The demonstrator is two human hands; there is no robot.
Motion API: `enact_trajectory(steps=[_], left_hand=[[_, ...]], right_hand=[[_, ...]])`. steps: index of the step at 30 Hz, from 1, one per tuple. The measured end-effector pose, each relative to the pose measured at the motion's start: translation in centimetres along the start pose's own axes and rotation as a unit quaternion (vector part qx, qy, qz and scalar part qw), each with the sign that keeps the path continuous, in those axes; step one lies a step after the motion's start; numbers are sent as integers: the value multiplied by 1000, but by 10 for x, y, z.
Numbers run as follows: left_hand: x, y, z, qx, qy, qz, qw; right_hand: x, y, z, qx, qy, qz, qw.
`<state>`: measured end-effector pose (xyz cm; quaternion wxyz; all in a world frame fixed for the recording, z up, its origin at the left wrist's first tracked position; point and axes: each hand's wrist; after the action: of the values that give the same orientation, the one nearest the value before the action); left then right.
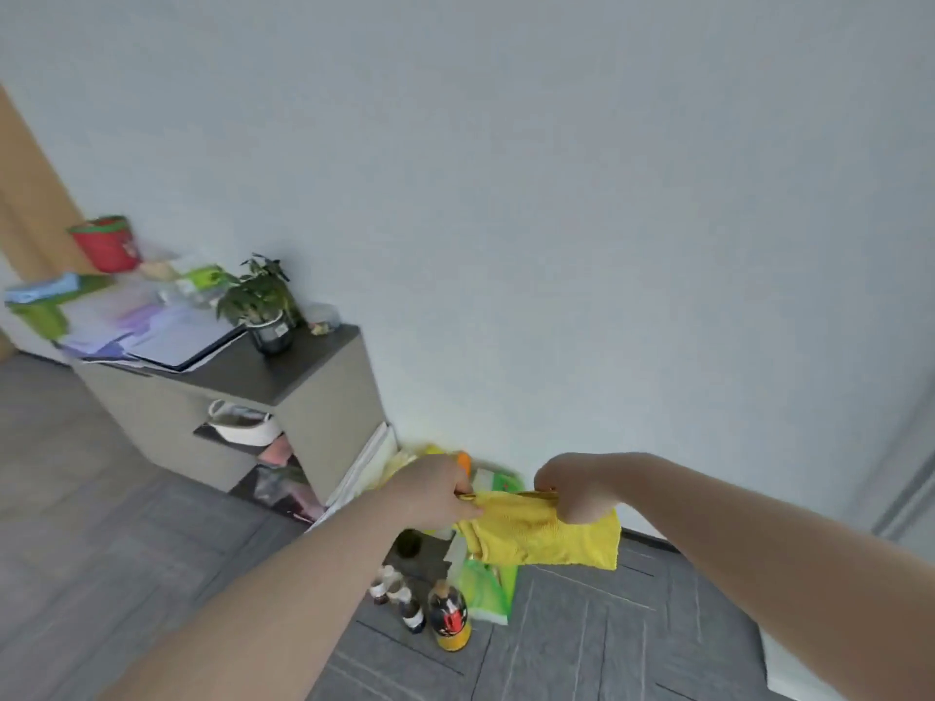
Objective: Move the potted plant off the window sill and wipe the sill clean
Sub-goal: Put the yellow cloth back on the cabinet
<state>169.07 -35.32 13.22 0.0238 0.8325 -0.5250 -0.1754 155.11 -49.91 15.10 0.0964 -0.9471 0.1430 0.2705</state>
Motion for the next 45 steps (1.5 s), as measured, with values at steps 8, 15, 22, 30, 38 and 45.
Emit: enact_trajectory(steps=[8,15,22,30,38,45], left_hand=[[-15,-168,-35,-78,28,-129,988],[-26,-318,-54,-92,34,-207,973],[5,-473,-93,-56,29,-179,982],[77,-610,-134,-48,20,-175,983],[177,-734,-162,-27,16,-189,981],[250,-815,-187,-12,-12,-182,983]], right_hand=[[156,-96,-88,-46,-43,-125,990],[281,-204,-136,-112,-44,-176,977],[402,-287,-191,-98,-53,-145,983],[522,-326,-250,-101,-6,-121,988],[691,-333,-306,-67,-18,-114,991],[787,-336,-326,-36,-4,-91,995]])
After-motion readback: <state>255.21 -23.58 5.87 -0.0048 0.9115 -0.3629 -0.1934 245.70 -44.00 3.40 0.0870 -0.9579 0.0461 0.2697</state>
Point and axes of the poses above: each hand's wrist, its own x-axis towards the middle knuckle, its own z-axis out of the palm, y = z × x, and after that the axes turned 1 degree about -z, right-handed
